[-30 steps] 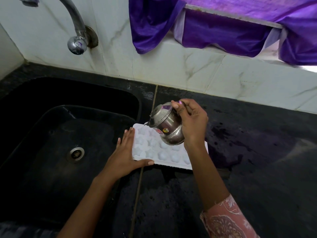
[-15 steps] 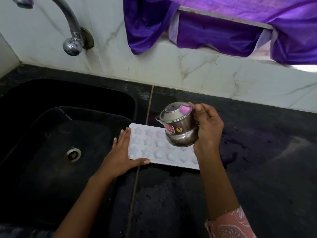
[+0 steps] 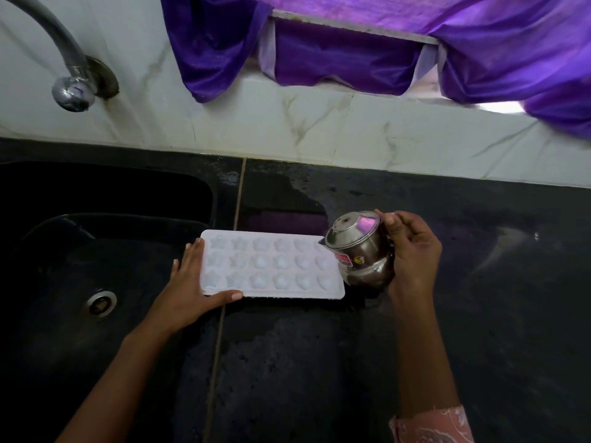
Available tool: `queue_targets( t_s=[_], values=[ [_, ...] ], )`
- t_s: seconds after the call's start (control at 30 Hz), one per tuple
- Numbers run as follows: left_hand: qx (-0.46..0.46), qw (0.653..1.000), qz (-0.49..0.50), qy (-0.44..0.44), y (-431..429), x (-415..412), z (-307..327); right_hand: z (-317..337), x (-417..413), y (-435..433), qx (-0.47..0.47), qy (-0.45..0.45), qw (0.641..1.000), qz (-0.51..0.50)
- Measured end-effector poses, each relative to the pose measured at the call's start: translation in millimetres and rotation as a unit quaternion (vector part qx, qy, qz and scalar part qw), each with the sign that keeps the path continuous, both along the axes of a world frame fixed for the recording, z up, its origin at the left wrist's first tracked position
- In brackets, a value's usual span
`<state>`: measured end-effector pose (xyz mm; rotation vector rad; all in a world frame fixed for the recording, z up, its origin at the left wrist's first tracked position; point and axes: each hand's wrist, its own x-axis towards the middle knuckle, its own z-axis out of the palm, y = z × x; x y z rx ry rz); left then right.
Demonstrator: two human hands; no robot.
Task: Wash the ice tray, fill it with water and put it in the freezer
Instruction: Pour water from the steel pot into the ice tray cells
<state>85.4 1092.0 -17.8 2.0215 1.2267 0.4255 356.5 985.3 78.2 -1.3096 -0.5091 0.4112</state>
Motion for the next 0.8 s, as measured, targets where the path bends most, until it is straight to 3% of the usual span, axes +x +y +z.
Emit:
queue_targets(
  t_s=[0.8],
  values=[
    [0.003, 1.000, 0.008, 0.001, -1, 0, 1, -18, 15, -16, -0.030, -0.061, 0.998, 0.001]
  ],
)
